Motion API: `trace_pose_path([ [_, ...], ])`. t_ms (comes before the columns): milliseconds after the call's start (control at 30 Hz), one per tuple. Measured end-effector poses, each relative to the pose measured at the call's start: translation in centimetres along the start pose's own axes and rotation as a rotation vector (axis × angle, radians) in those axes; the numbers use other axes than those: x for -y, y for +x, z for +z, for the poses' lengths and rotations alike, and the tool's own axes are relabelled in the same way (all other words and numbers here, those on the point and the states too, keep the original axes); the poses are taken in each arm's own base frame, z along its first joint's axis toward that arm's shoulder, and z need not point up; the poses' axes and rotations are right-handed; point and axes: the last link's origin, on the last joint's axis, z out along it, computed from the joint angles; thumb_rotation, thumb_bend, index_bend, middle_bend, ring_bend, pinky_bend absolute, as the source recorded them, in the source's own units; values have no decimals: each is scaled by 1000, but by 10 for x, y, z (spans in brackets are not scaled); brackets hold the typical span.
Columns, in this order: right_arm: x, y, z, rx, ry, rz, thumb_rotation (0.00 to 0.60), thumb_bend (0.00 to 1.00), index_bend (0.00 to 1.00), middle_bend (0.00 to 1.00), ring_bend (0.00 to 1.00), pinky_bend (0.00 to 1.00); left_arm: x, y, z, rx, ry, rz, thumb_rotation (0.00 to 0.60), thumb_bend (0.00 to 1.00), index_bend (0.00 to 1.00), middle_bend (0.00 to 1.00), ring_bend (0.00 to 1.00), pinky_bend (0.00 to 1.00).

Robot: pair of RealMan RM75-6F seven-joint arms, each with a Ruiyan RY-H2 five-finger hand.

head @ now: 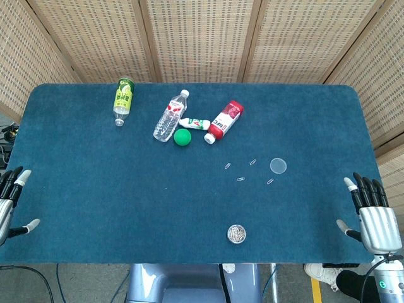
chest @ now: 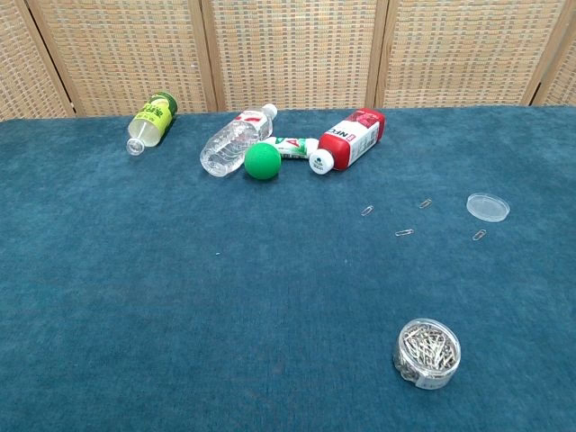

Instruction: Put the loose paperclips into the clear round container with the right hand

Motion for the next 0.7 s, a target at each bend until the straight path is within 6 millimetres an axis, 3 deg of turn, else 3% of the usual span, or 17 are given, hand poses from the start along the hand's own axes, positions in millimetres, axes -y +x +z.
trace_pose_path([
  [233, 1, -2, 0, 11, 7, -9, 600, 0, 74, 0, 0, 0, 0, 0, 0, 0, -1, 0, 600, 0, 0, 0, 0, 0],
  [400, 9, -3, 8, 21, 53, -11, 600, 1, 156, 0, 0, 0, -1, 1, 0, -6, 2, -2, 600, 0, 0, 0, 0, 0],
  [533, 22, -3, 27, 40, 133, -7, 600, 99, 280, 0, 0, 0, -2, -2, 2, 1, 0, 8, 600, 0, 0, 0, 0, 0],
  [700, 48, -6, 64, 97, 277, 12, 600, 218, 328, 0, 0, 0, -5, -5, 6, 11, 3, 26, 600, 0, 0, 0, 0, 0],
])
